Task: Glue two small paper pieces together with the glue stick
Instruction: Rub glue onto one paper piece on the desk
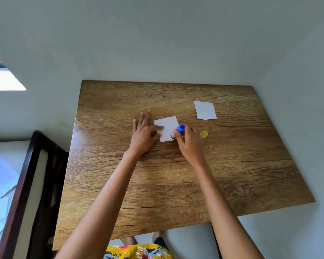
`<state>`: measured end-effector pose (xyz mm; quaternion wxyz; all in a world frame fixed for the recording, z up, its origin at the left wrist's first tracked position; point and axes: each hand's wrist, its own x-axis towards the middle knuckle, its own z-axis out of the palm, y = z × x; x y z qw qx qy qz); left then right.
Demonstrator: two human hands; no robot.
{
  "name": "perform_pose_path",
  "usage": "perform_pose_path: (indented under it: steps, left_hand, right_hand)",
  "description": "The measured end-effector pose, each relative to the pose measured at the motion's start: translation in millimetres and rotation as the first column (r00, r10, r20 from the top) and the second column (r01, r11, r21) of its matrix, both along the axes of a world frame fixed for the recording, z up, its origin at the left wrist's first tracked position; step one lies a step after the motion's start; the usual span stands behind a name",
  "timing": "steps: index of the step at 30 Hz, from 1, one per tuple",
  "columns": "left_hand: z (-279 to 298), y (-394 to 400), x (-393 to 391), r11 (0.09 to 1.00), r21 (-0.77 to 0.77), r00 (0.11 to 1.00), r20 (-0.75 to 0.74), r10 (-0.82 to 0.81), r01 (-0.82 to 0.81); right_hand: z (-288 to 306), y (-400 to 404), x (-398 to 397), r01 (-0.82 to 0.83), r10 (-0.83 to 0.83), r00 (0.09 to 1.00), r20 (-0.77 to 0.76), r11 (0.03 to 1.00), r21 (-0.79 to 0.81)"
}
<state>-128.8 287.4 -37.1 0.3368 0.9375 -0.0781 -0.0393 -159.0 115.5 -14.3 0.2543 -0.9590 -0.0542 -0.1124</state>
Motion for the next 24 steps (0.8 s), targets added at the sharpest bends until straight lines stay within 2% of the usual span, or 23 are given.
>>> perform_pose_path:
  steps: [7,13,15,17,19,22,24]
  left_hand:
    - [-1.4,-0.2,0.7,1.000,0.009,1.000,0.003,-0.001,0.001]
    - [-0.2,0.2,0.5,1.000,0.006,1.000,0.005,-0.002,0.002]
    - [-0.5,0.1,0.4,1.000,0.003,1.000,0.004,-0.003,0.003]
    - [-1.3,-0.1,0.3,1.000,-0.012,1.000,0.007,0.004,-0.004]
    - [-1.5,-0.3,0.8,0.998,-0.049,1.000,0.008,0.025,-0.025]
    - [0.2,1.4,1.7,0.986,-0.153,0.997,0.000,0.072,-0.071]
    - [0.5,5.1,2.7,0.973,-0.202,0.993,0.008,0.116,-0.112]
  right_hand:
    - [-2.4,-20.4,10.9,0.082,-0.082,0.997,-0.004,0.995,-0.055]
    - [-0.7,-29.5,17.4,0.169,-0.168,0.985,0.032,0.985,-0.020]
    - [3.6,-27.0,16.2,0.196,-0.202,0.979,0.027,0.969,0.154]
    - [7.8,-16.5,14.3,0.181,-0.196,0.981,-0.004,0.896,0.405]
    - [9.8,1.9,14.0,0.156,-0.153,0.987,-0.053,0.813,0.560]
    - [6.5,29.5,20.5,0.144,-0.096,0.989,-0.108,0.732,0.666]
    - [3.5,41.2,26.5,0.119,-0.051,0.991,-0.122,0.747,0.654]
